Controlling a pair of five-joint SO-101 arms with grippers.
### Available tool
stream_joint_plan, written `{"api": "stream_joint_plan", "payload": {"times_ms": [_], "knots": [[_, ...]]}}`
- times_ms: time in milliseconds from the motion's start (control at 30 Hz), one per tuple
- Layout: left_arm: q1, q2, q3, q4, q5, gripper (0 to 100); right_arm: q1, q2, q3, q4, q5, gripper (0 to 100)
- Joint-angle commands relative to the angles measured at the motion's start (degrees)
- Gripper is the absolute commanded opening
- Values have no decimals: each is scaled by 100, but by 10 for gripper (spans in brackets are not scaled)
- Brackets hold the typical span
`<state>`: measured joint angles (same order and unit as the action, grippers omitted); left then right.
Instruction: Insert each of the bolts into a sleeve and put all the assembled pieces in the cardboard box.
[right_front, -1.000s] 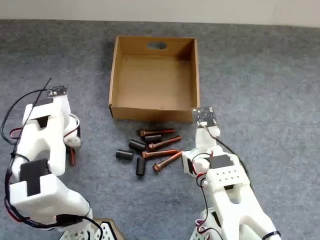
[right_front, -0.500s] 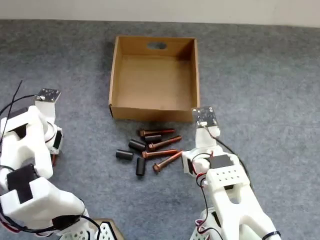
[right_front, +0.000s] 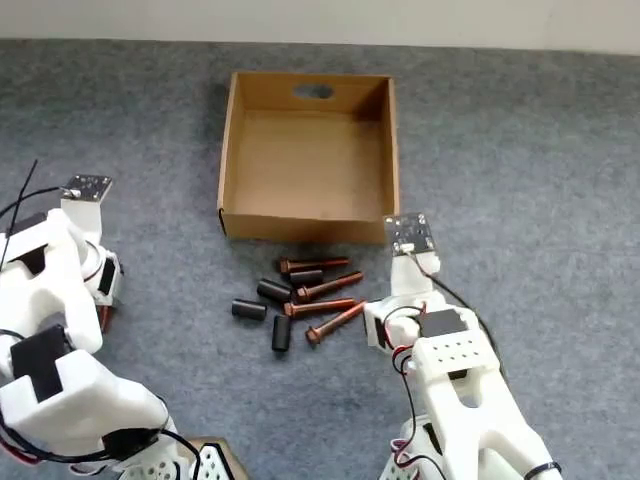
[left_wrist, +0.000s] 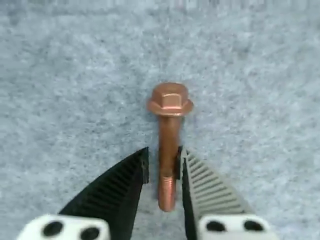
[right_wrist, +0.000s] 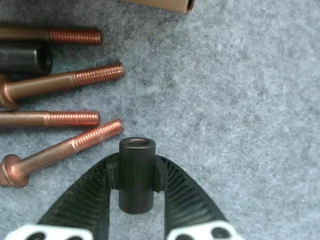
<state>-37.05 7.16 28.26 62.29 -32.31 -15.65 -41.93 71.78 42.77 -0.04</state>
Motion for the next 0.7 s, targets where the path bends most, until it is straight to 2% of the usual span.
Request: {"api": "stream_joint_plan", "payload": {"times_ms": [0, 167, 333, 567, 667], "knots": [[330, -40, -242, -35, -26, 114, -40, -57, -13, -75, -26, 5], [760, 13, -418, -62, 35, 115, -40, -48, -13, -75, -26, 5], [787, 13, -804, -62, 765, 116, -40, -48, -13, -75, -26, 5], [884, 145, -664, -79, 774, 116, -40, -66, -13, -75, -26, 5], [866, 470, -602, -343, 774, 116, -40, -66, -13, -75, -26, 5]]}}
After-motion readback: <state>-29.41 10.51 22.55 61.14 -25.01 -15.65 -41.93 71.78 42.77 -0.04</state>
